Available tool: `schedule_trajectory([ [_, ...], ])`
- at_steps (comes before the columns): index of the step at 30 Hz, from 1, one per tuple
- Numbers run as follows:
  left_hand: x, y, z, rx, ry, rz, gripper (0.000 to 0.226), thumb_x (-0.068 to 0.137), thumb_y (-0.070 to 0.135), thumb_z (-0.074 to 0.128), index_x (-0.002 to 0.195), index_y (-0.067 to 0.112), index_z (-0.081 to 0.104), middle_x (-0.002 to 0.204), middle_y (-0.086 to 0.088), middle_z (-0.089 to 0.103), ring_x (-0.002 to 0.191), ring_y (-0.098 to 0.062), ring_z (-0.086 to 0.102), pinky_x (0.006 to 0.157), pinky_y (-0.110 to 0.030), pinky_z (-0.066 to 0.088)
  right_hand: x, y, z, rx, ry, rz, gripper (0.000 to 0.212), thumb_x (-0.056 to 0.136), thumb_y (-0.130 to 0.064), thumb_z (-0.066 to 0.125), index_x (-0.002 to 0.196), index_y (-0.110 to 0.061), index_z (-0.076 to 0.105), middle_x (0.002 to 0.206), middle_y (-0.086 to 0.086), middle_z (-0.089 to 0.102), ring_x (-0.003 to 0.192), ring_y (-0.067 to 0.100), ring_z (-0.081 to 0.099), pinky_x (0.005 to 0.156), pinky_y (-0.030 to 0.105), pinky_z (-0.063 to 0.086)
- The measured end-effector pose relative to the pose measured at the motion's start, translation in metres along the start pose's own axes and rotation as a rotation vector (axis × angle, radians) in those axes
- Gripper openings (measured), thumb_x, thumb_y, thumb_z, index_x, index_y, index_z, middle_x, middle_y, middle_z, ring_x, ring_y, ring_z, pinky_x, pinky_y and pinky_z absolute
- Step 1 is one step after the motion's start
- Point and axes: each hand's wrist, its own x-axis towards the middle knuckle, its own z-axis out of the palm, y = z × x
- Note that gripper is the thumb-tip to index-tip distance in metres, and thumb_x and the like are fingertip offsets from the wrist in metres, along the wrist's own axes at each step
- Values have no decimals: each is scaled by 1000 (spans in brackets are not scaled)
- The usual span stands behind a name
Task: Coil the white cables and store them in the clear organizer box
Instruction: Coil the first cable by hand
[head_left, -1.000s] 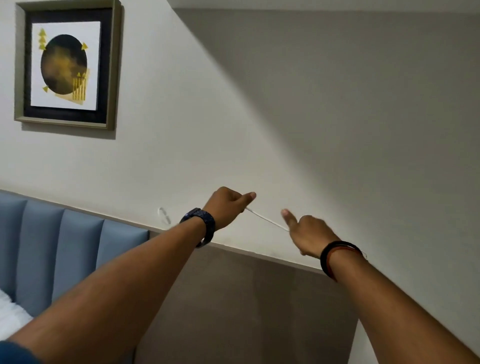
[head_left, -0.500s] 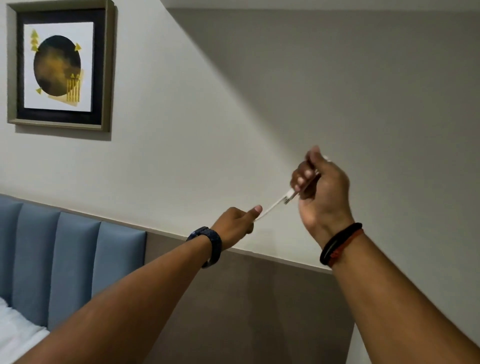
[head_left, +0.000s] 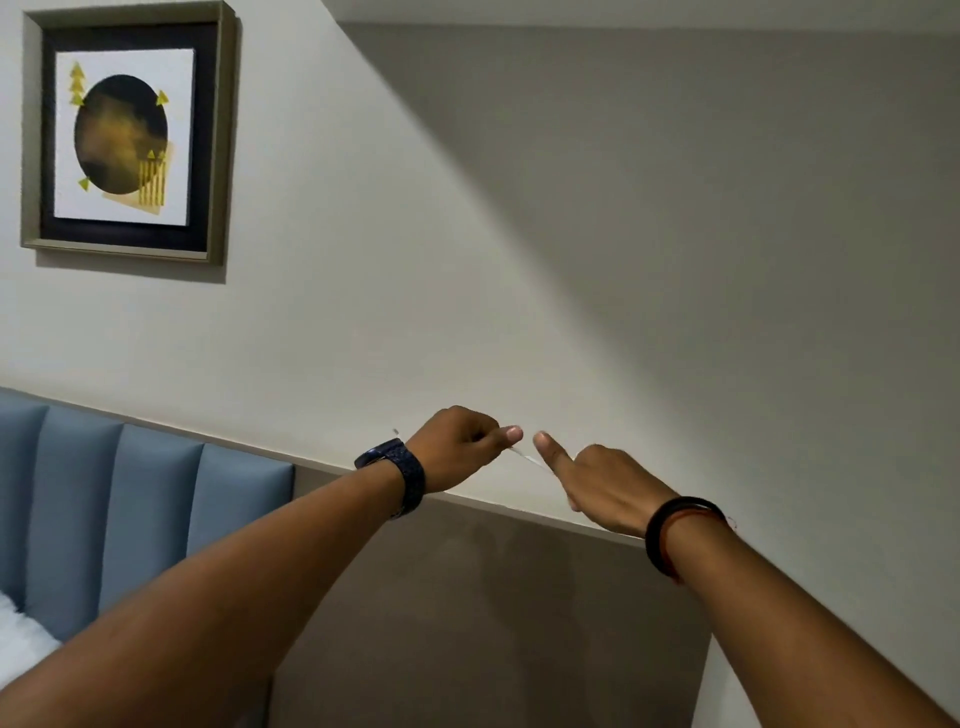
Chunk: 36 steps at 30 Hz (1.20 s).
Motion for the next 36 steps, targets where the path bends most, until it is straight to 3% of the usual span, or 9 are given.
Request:
schedule_trajectory([
  [4, -4, -7, 0, 47, 72, 84, 41, 97, 37, 42, 59, 21, 45, 55, 5, 43, 53, -12, 34, 56, -27, 31, -5, -5, -12, 690, -436, -73, 56, 93, -57, 35, 53, -17, 37, 41, -4, 25, 39, 13, 17, 43, 25, 16],
  [8, -10, -6, 10, -30, 152, 136, 34, 98, 35, 37, 64, 28, 42, 62, 7, 45, 59, -13, 38, 59, -26, 33, -7, -10, -22, 1193, -554, -236, 46, 89, -40, 44, 50, -19, 32, 37, -7, 22, 35, 11, 19, 41, 27, 10],
  [13, -17, 2, 26, -168, 130, 149, 25, 98, 19, 43, 74, 25, 48, 70, 8, 53, 65, -12, 53, 62, -15, 44, -8, -28, -31, 1656, -189, -376, 43, 94, -35, 41, 56, -16, 41, 37, -5, 29, 37, 11, 28, 41, 24, 22],
  [16, -18, 8, 33, -225, 61, 128, 17, 97, 21, 48, 84, 17, 58, 65, 4, 55, 60, -11, 59, 63, -25, 51, -4, -38, -31, 1727, 156, -361, 35, 98, -32, 40, 73, -12, 53, 49, -1, 52, 46, 13, 43, 46, 22, 35],
  [19, -18, 19, 38, -224, -31, 108, 19, 97, 26, 48, 96, 15, 63, 64, 1, 59, 56, -6, 57, 63, -21, 50, 3, -39, -27, 1525, 466, -277, 28, 100, -30, 38, 85, -13, 54, 72, 1, 73, 54, 14, 54, 52, 24, 41],
  [25, -21, 31, 44, -87, -93, 80, 20, 99, 32, 39, 109, 15, 43, 72, 0, 68, 67, -14, 61, 69, -27, 49, 10, -32, -9, 768, 803, -221, 12, 99, -25, 39, 91, -25, 48, 106, 2, 66, 72, 15, 62, 56, 7, 41],
  [28, -22, 32, 47, -50, -130, 50, 18, 98, 33, 41, 100, 15, 42, 82, -4, 73, 78, -20, 64, 76, -37, 52, 17, -26, -6, 806, 787, -128, 17, 98, -20, 41, 109, -10, 49, 102, 12, 65, 78, 17, 65, 54, 6, 42],
  [32, -21, 31, 46, -3, -41, 96, 16, 93, 34, 53, 94, 19, 57, 79, 3, 70, 76, -16, 62, 76, -36, 52, 20, -13, 4, 460, 724, -74, 24, 98, -17, 39, 117, -4, 47, 112, 13, 63, 101, 29, 63, 81, 34, 52],
  [36, -17, 21, 38, 134, 102, 156, 21, 88, 35, 60, 101, 23, 70, 94, 3, 73, 78, -10, 59, 78, -32, 51, 13, 1, 10, -103, 415, -175, 26, 98, -29, 37, 83, -11, 47, 84, 7, 58, 87, 28, 61, 69, 29, 39],
])
